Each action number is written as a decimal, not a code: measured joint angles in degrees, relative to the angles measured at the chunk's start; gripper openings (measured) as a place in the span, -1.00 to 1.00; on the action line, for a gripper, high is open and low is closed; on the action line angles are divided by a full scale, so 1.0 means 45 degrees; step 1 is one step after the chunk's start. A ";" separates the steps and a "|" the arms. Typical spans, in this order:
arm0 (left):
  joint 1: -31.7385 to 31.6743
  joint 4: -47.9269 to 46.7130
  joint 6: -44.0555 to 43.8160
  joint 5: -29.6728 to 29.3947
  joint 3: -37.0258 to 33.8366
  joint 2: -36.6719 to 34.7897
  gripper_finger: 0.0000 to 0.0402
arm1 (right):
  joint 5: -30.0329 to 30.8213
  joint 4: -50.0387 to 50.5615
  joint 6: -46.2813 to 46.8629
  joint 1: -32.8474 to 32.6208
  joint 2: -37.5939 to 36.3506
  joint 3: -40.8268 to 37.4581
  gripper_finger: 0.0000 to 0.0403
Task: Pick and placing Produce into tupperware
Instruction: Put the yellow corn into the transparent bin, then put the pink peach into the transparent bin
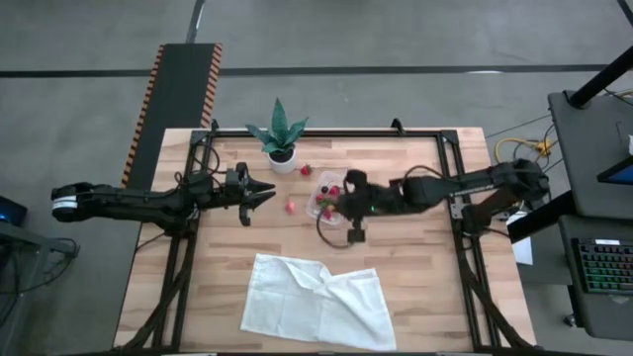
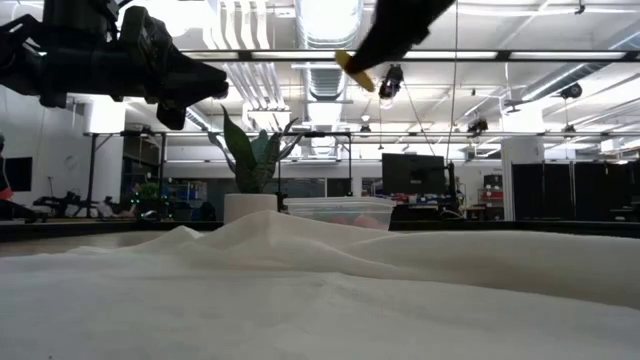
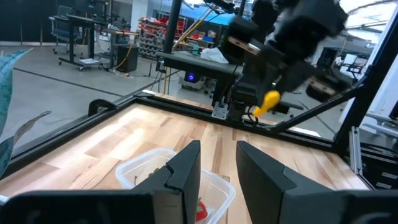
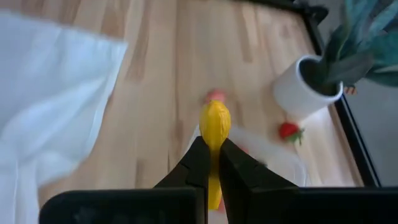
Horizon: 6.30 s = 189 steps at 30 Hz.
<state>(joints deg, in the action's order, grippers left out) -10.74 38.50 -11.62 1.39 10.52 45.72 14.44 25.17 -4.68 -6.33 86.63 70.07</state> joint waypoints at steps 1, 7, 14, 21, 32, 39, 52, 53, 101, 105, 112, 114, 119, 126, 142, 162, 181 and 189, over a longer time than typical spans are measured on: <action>0.0000 0.0000 0.0002 0.0003 0.0000 -0.0001 -0.56 | -0.0241 -0.0341 0.0022 0.0226 0.0000 0.0003 -0.94; 0.0000 -0.0014 0.0036 0.0015 0.0000 -0.0002 -0.56 | -0.0689 -0.1117 -0.0306 0.1249 0.0000 -0.0002 -0.94; 0.0000 -0.0024 0.0029 0.0024 0.0000 -0.0002 -0.56 | -0.0683 -0.2013 -0.0074 0.1770 0.0000 -0.0012 -0.94; 0.0000 -0.0025 0.0051 0.0028 0.0000 0.0000 -0.56 | -0.0636 -0.2766 0.0226 0.2320 0.0001 -0.0138 -0.94; 0.0005 -0.0117 0.0097 0.0044 0.0000 0.0000 -0.56 | -0.1967 -0.5179 0.1037 0.3381 0.0019 -0.2209 -0.94; 0.0000 -0.0112 0.0107 0.0044 0.0000 -0.0002 -0.56 | -0.2519 -0.5994 0.1294 0.3811 0.0019 -0.3495 -0.94; 0.0000 0.0019 0.0121 0.0039 0.0005 0.0003 -0.56 | -0.3213 -0.7699 0.1712 0.3911 0.1670 -0.4336 -0.94; 0.0000 0.0015 0.0125 0.0039 0.0005 0.0003 -0.56 | -0.3243 -0.7705 0.1703 0.3916 0.1919 -0.4209 -0.94; 0.0000 -0.0461 0.0112 0.0092 0.0010 -0.0001 -0.56 | -0.1198 -0.1352 -0.2189 0.3377 0.3687 -0.0667 -0.94; 0.0000 -0.0457 0.0112 0.0092 0.0010 0.0003 -0.56 | -0.1212 -0.1012 -0.2301 0.3377 0.3687 -0.0668 -0.94; 0.0000 -0.0457 0.0112 0.0092 0.0010 0.0002 -0.56 | -0.1251 -0.1097 -0.2036 0.3377 0.3687 -0.0564 -0.81; 0.0000 -0.0460 0.0113 0.0092 0.0010 -0.0001 -0.56 | -0.1244 -0.1068 -0.1890 0.3377 0.3687 -0.0544 -0.72; 0.0000 -0.0461 0.0112 0.0092 0.0010 0.0002 -0.56 | -0.1243 -0.1076 -0.1718 0.3377 0.3687 -0.0459 -0.55; 0.0000 -0.0461 0.0116 0.0096 0.0010 0.0003 -0.56 | -0.1243 -0.1075 -0.1620 0.3377 0.3687 -0.0439 -0.44; 0.0000 -0.0461 0.0112 0.0127 0.0005 0.0003 -0.56 | -0.1930 -0.2090 -0.2471 0.3783 0.3691 0.1169 -0.53; 0.0000 -0.0461 0.0102 0.0321 0.0005 -0.0001 -0.56 | -0.4007 -0.2309 -0.2637 0.5421 0.3781 0.1848 -0.51; 0.0000 0.0121 0.2144 0.0355 0.0412 0.0003 -0.56 | -0.3915 -0.1283 -0.1542 0.3930 -0.2044 -0.0336 -0.96; -0.0005 -0.0130 0.2666 0.0363 0.0476 -0.0002 -0.56 | -0.4295 -0.1792 -0.2260 0.3800 -0.4098 -0.2396 -0.92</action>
<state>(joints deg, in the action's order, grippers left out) -10.77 37.92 0.38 3.02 12.67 45.71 -4.89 17.11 -14.85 10.76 68.19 59.29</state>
